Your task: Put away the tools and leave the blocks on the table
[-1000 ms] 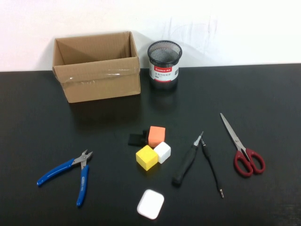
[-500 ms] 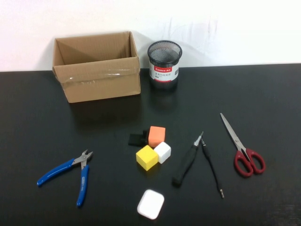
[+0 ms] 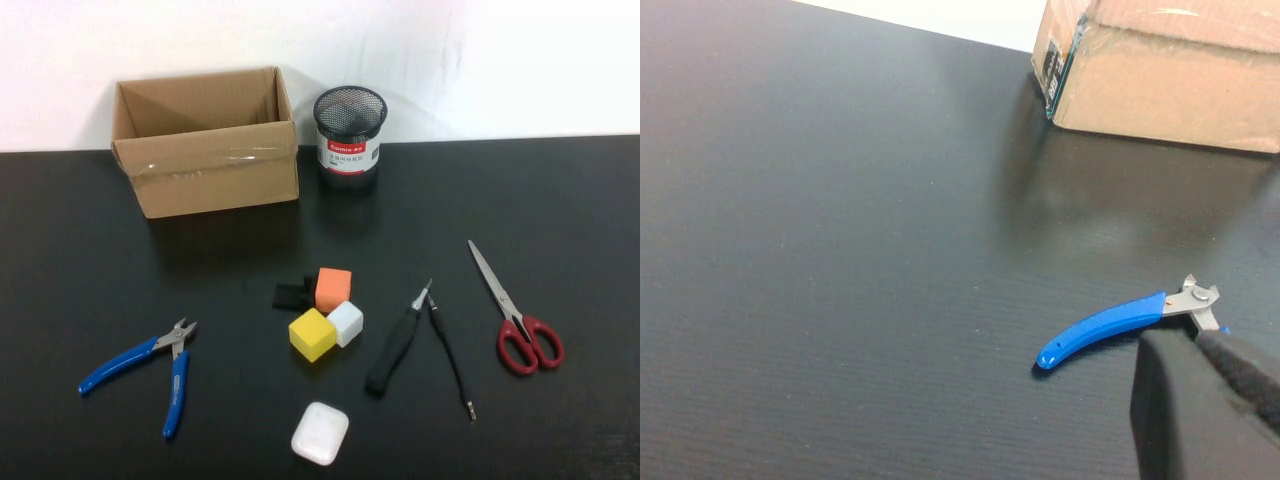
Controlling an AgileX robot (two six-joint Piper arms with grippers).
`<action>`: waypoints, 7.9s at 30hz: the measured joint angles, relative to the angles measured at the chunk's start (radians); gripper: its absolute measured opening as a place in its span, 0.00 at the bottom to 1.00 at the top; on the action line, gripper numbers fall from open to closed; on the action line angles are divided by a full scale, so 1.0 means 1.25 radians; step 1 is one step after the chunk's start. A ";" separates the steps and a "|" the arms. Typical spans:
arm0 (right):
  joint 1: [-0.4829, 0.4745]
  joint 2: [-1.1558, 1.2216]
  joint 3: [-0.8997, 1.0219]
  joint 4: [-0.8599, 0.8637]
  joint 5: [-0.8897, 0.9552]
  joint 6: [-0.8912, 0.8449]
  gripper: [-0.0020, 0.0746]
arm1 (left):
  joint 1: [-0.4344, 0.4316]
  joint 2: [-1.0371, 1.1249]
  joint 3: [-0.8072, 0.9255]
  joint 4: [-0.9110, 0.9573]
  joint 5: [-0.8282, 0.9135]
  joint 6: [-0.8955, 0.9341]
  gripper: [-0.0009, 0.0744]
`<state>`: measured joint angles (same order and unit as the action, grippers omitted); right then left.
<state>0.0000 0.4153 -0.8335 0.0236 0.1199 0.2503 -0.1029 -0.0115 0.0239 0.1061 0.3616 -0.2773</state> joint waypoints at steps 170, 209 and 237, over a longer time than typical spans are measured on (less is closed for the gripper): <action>0.493 1.136 -0.309 -0.186 0.441 0.096 0.33 | 0.000 0.000 0.000 0.000 0.000 0.000 0.01; 0.423 1.218 -0.363 -0.186 0.473 0.000 0.02 | 0.000 0.000 0.000 0.000 0.000 0.000 0.01; 0.337 1.041 -0.360 -0.254 -0.523 -0.042 0.02 | 0.000 0.000 0.000 0.000 0.000 0.000 0.01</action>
<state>0.4209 1.7163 -1.2840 -0.2934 -0.5337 0.1978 -0.1029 -0.0115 0.0239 0.1061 0.3616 -0.2773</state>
